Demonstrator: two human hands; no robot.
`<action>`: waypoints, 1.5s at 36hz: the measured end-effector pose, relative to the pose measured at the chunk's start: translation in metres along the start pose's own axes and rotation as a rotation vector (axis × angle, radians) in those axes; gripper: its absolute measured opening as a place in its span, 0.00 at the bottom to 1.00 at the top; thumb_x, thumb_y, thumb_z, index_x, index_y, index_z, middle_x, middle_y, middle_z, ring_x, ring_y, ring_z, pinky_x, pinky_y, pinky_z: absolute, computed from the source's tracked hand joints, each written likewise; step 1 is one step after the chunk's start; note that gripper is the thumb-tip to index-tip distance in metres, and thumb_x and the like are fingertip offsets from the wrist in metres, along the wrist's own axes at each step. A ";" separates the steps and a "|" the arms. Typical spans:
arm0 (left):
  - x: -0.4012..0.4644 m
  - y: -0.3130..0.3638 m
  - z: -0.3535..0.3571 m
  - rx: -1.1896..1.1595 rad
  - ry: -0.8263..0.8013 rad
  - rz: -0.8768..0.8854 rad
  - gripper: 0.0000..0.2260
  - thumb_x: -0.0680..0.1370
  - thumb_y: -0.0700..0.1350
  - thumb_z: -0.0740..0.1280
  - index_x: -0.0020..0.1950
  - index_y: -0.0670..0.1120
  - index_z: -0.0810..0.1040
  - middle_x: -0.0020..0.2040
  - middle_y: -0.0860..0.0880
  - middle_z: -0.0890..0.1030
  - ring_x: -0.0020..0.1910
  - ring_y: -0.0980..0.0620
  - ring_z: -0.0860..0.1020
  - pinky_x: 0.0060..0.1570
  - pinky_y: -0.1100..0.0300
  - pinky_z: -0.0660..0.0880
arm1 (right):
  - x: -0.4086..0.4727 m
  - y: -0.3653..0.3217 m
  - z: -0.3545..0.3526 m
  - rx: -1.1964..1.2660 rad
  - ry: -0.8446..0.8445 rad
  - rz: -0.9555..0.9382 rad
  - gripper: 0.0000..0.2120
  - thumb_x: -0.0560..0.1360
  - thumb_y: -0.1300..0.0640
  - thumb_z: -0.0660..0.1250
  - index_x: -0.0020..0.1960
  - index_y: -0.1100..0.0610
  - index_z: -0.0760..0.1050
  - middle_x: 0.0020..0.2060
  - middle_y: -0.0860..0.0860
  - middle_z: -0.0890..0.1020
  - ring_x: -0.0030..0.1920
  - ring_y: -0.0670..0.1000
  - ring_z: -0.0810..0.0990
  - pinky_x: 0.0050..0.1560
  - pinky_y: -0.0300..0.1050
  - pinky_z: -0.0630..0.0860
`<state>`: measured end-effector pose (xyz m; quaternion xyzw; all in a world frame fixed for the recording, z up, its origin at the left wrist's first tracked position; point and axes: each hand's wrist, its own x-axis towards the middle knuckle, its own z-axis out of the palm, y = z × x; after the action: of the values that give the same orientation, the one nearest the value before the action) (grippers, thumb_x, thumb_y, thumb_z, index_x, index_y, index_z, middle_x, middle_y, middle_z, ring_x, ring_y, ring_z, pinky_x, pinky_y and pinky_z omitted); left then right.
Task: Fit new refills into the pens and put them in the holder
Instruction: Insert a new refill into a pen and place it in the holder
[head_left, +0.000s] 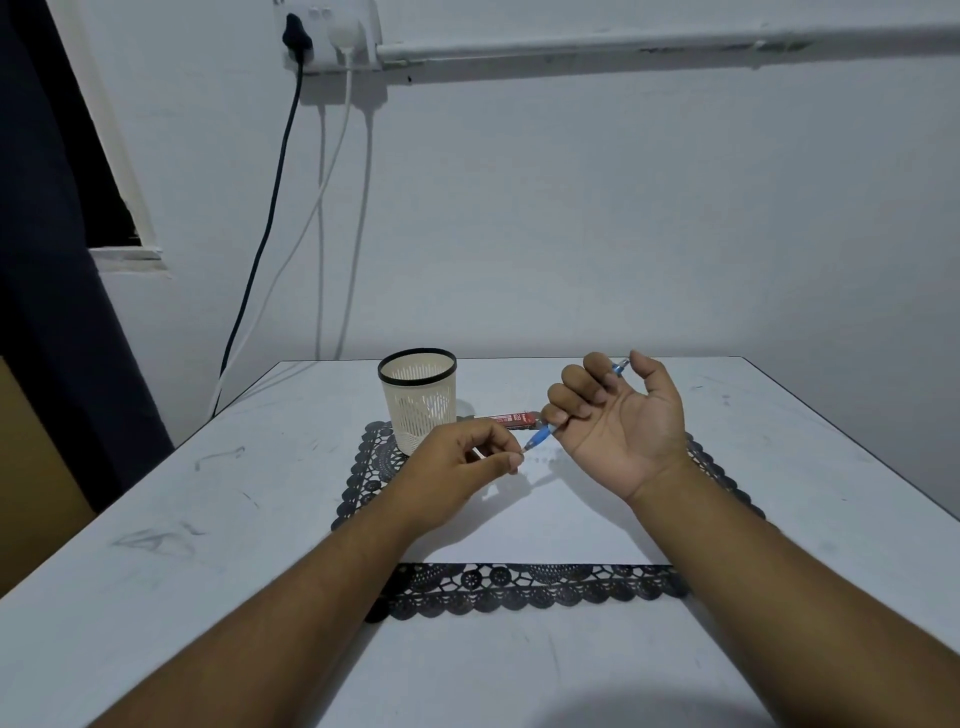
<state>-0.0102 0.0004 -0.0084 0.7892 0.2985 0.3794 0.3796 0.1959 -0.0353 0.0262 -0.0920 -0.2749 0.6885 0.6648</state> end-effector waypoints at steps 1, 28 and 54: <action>0.000 0.000 0.000 0.000 0.000 0.000 0.03 0.79 0.41 0.73 0.46 0.48 0.84 0.40 0.55 0.83 0.37 0.57 0.75 0.41 0.62 0.71 | 0.000 0.000 0.000 -0.007 0.001 -0.004 0.18 0.80 0.44 0.52 0.37 0.53 0.60 0.33 0.49 0.59 0.34 0.51 0.58 0.37 0.47 0.64; 0.000 0.001 -0.001 0.060 0.052 0.045 0.05 0.79 0.42 0.73 0.45 0.50 0.84 0.40 0.54 0.83 0.37 0.58 0.76 0.40 0.67 0.71 | 0.002 0.001 0.009 -0.201 0.123 -0.004 0.22 0.85 0.46 0.57 0.36 0.54 0.69 0.30 0.51 0.68 0.31 0.51 0.69 0.41 0.48 0.74; 0.004 -0.027 -0.026 0.498 -0.036 -0.202 0.11 0.82 0.40 0.64 0.47 0.54 0.81 0.46 0.59 0.83 0.47 0.62 0.79 0.45 0.65 0.73 | 0.008 -0.015 -0.046 -0.827 0.405 -0.153 0.10 0.83 0.65 0.62 0.46 0.61 0.79 0.40 0.57 0.85 0.41 0.54 0.82 0.42 0.48 0.82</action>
<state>-0.0347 0.0276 -0.0183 0.8312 0.4529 0.2403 0.2151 0.2311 -0.0158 -0.0028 -0.4614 -0.3970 0.4383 0.6614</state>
